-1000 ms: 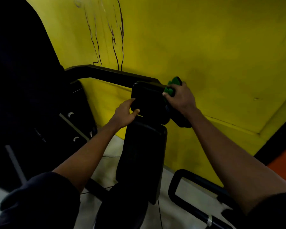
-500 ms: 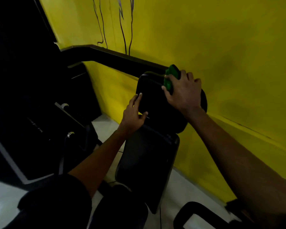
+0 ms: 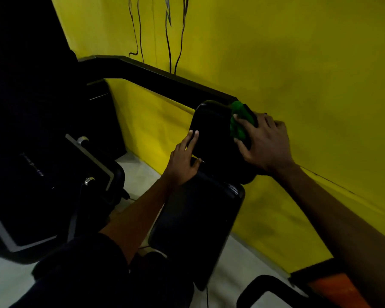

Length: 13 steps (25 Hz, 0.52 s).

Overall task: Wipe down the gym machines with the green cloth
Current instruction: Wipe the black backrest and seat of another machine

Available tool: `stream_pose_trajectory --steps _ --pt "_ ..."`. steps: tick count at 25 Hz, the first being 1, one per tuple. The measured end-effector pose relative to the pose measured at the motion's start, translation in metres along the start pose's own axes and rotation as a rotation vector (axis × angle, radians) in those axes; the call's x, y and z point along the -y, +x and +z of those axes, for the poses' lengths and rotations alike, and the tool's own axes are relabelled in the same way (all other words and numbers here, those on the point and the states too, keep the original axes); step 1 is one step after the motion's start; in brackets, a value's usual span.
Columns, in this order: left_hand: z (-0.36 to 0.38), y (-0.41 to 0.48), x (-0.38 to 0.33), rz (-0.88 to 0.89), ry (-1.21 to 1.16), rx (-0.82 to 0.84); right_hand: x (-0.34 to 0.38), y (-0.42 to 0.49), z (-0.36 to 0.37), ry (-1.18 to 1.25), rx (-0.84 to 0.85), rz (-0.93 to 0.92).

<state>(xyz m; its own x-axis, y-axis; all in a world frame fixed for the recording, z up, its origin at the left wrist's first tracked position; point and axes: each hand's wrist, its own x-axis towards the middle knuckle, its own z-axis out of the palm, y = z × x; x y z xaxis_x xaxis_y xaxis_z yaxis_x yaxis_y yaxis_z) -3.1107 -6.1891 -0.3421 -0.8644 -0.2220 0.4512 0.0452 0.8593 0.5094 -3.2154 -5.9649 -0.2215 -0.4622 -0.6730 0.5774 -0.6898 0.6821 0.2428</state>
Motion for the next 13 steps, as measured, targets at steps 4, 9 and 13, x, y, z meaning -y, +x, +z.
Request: stream_pose_trajectory --steps 4,9,13 --pt "0.003 -0.001 0.002 0.027 -0.041 -0.019 0.013 0.018 0.013 -0.103 -0.015 0.068" --pt "0.008 -0.005 0.0 0.024 -0.054 -0.034 0.035 0.046 0.025 -0.104 -0.066 0.016" --pt "0.019 -0.014 -0.005 -0.123 -0.036 -0.05 0.059 0.072 0.032 -0.016 -0.043 -0.064"
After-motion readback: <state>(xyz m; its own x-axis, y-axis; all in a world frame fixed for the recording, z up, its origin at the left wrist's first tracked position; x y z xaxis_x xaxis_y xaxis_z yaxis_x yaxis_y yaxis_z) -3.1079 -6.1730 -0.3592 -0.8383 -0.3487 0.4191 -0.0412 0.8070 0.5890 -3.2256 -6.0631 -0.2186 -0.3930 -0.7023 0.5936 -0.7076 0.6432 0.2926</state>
